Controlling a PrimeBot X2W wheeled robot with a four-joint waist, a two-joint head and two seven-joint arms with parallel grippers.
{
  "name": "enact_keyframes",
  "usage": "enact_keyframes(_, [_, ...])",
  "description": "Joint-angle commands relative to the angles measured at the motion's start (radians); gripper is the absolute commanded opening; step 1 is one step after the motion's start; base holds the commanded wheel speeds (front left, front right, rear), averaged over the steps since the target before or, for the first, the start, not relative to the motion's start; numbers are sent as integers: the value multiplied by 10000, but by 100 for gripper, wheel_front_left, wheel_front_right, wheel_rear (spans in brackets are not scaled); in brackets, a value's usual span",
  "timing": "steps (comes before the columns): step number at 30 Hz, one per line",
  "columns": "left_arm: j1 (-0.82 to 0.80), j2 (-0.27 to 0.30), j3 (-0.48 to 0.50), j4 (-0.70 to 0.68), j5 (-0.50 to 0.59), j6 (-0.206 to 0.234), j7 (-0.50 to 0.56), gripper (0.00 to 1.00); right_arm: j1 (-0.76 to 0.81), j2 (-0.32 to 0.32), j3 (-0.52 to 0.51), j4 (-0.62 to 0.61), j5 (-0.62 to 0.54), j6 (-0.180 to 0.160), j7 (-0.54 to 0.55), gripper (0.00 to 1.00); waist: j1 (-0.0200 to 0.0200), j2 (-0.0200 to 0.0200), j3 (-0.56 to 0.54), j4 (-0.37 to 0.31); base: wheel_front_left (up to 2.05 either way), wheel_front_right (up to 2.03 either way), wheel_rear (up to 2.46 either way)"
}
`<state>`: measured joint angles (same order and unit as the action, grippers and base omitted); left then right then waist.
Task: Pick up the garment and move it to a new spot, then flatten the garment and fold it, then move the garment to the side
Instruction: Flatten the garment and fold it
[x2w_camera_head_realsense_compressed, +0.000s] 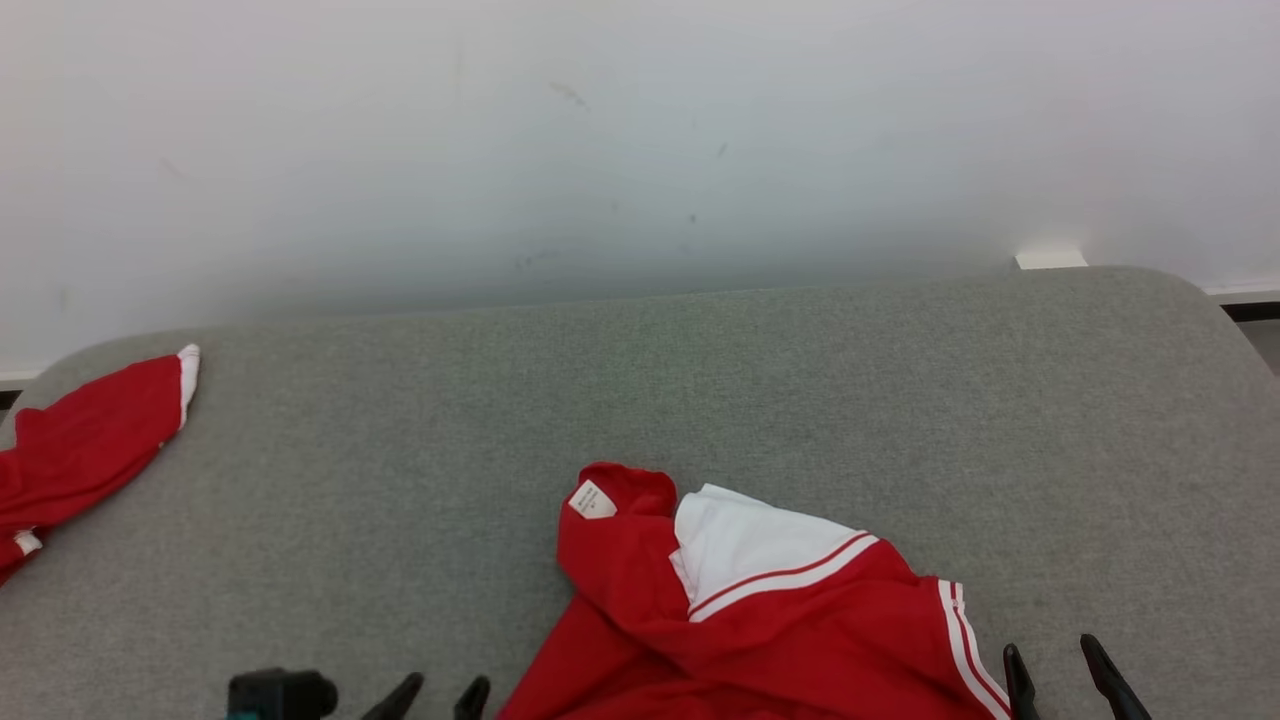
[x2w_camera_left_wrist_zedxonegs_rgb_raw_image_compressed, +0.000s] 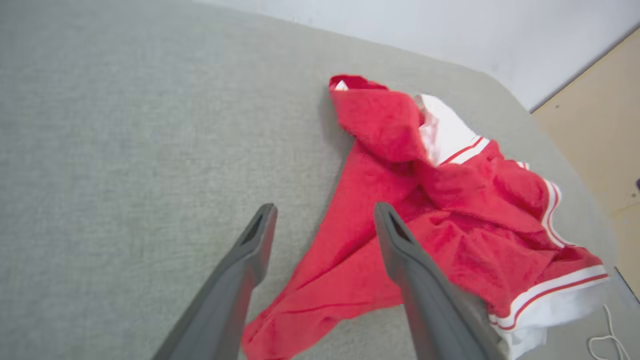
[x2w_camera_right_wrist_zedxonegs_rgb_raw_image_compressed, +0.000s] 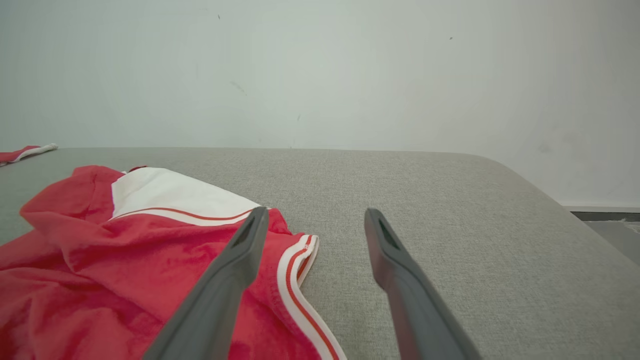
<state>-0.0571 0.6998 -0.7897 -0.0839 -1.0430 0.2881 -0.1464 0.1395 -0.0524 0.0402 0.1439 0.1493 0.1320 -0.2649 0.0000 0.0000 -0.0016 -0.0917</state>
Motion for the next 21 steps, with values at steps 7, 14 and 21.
enact_keyframes(7, [-1922,-797,-464,323,414,-39,1362,100,-330,-12,274,71,-16,-25,10,100,0,0,224,-497,0,0,0])
enact_keyframes(14, [-3437,-2175,-785,2835,1,-669,2321,100,-567,-9,433,89,5,-26,8,100,0,0,556,-958,0,0,0])
enact_keyframes(21, [-4095,-3002,-908,4661,-738,-1738,3124,100,-579,2,416,115,9,-26,10,100,0,0,681,-1274,0,0,0])
